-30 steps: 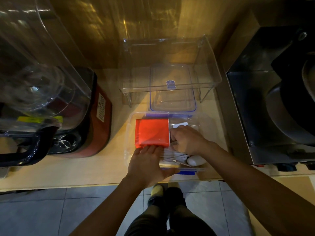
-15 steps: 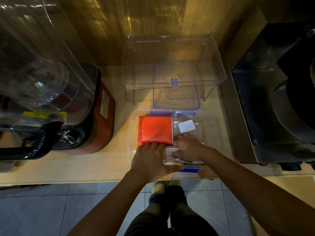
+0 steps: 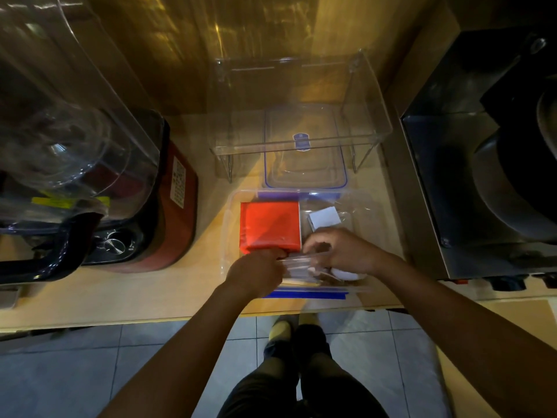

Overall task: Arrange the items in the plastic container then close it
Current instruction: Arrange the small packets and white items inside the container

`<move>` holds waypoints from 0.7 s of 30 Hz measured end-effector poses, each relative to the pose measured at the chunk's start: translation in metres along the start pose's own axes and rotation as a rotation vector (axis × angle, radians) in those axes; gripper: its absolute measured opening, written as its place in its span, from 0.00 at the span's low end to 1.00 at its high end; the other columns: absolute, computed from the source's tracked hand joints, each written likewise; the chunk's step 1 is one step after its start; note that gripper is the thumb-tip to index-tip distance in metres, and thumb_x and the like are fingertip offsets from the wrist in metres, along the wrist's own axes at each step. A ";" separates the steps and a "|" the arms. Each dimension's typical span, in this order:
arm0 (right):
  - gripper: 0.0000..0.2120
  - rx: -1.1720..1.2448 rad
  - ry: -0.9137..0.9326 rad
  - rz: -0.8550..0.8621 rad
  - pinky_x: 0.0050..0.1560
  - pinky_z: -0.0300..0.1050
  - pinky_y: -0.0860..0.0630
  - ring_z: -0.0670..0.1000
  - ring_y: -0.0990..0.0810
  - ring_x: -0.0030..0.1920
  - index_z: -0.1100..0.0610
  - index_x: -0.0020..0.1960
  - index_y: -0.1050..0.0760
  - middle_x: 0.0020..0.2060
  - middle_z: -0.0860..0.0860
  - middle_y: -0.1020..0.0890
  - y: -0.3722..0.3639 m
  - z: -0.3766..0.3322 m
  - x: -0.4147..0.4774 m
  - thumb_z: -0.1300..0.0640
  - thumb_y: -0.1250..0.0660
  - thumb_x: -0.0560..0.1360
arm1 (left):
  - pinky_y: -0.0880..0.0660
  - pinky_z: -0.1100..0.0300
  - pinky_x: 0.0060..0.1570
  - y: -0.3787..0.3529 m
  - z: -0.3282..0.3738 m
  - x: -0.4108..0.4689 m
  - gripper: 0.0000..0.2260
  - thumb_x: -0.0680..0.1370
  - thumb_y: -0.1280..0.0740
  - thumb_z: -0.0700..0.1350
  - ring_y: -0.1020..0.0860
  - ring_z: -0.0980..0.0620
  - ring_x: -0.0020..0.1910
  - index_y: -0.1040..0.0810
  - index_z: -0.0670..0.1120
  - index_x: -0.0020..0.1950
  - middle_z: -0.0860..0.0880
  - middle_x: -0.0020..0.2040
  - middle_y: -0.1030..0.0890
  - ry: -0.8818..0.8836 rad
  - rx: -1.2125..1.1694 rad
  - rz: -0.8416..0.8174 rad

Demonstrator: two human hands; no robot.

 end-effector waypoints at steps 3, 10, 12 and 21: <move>0.06 -0.208 0.084 0.122 0.50 0.48 0.28 0.50 0.24 0.44 0.58 0.43 0.21 0.41 0.52 0.21 0.012 -0.005 -0.003 0.66 0.35 0.71 | 0.24 0.54 0.52 0.009 -0.006 0.002 0.10 0.75 0.33 0.45 0.20 0.48 0.51 0.20 0.49 0.55 0.48 0.55 0.17 0.053 -0.114 0.093; 0.04 -0.593 0.070 0.006 0.49 0.42 0.34 0.51 0.23 0.48 0.55 0.41 0.21 0.43 0.51 0.19 0.002 -0.005 -0.001 0.55 0.30 0.68 | 0.24 0.53 0.55 0.012 -0.011 0.004 0.11 0.74 0.31 0.45 0.21 0.48 0.54 0.19 0.52 0.55 0.49 0.56 0.17 0.078 -0.077 0.138; 0.03 -0.578 0.046 0.004 0.46 0.42 0.32 0.52 0.23 0.46 0.56 0.40 0.21 0.41 0.51 0.19 0.001 -0.002 -0.002 0.56 0.30 0.69 | 0.24 0.52 0.55 0.010 -0.007 0.003 0.11 0.74 0.32 0.46 0.21 0.48 0.53 0.20 0.51 0.56 0.48 0.55 0.17 0.045 -0.045 0.118; 0.12 -0.437 0.092 0.045 0.38 0.43 0.35 0.49 0.29 0.39 0.57 0.43 0.23 0.36 0.48 0.27 -0.010 -0.029 0.002 0.48 0.31 0.70 | 0.26 0.59 0.45 0.016 0.007 0.000 0.11 0.77 0.37 0.49 0.20 0.48 0.50 0.19 0.54 0.56 0.48 0.52 0.16 -0.057 0.129 0.198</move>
Point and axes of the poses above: each hand's wrist, its own x-axis towards the middle knuckle, its own y-axis out of the back of the hand, z = x × y, the point moved 8 cm from there along x, towards the middle knuckle
